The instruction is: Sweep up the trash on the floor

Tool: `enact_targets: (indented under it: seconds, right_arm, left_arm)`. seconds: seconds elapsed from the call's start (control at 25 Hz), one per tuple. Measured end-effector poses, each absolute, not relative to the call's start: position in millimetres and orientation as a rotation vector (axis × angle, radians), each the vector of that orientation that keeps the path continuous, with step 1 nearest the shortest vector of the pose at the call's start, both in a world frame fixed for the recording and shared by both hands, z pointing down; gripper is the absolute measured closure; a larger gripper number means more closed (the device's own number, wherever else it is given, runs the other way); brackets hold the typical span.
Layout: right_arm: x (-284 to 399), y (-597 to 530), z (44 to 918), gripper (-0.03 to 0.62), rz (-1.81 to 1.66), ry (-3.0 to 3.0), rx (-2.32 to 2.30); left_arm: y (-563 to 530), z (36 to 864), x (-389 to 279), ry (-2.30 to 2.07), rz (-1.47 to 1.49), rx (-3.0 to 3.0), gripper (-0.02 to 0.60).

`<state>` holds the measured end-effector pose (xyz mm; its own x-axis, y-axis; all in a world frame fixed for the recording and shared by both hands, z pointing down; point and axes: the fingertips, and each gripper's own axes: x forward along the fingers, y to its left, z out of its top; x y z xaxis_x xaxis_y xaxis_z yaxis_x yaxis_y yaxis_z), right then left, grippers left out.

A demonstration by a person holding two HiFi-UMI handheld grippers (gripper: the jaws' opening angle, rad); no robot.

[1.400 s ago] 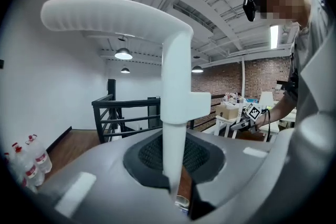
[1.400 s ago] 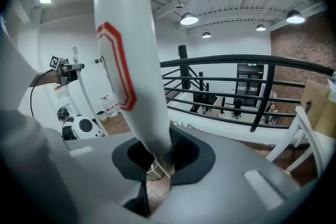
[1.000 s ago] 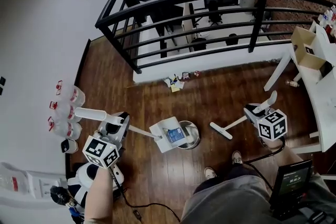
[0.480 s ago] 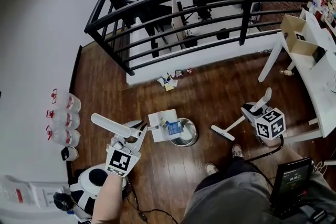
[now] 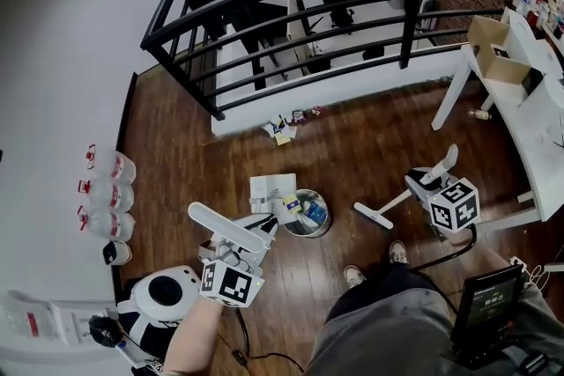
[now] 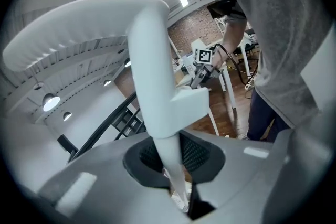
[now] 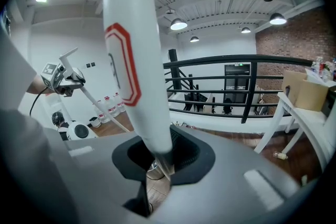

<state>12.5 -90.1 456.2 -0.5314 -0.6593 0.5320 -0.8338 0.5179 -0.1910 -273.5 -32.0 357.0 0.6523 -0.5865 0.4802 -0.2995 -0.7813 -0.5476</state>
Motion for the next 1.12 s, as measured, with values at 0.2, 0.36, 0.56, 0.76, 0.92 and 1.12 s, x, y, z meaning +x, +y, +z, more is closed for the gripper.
enact_targets:
  seconds: [0.2,0.36,0.56,0.76,0.92,1.12]
  right_arm:
    - [17,-75,454,0.543,0.6,-2.397,1.222]
    - [24,-60,454,0.543,0.592,-2.422,1.206]
    - [46,-34,459,0.543,0.595,-2.447,1.179]
    - [70,3,463,0.543,0.588,-2.46,1.162]
    - [86,34,468,0.543,0.58,-2.456,1.147]
    - [103,66,471,0.543,0.567,-2.45,1.141]
  left_arm:
    - [3,372,-240,0.595,-0.957,-2.388,0.543]
    - [36,390,-213,0.513,-1.004,-2.325,0.543]
    - [71,417,-179,0.453,-1.078,-2.241,0.545]
    - [106,443,-153,0.405,-1.154,-2.158,0.545]
    - [140,469,-133,0.325,-1.211,-2.088,0.546]
    - [179,501,-111,0.238,-1.249,-2.022,0.548]
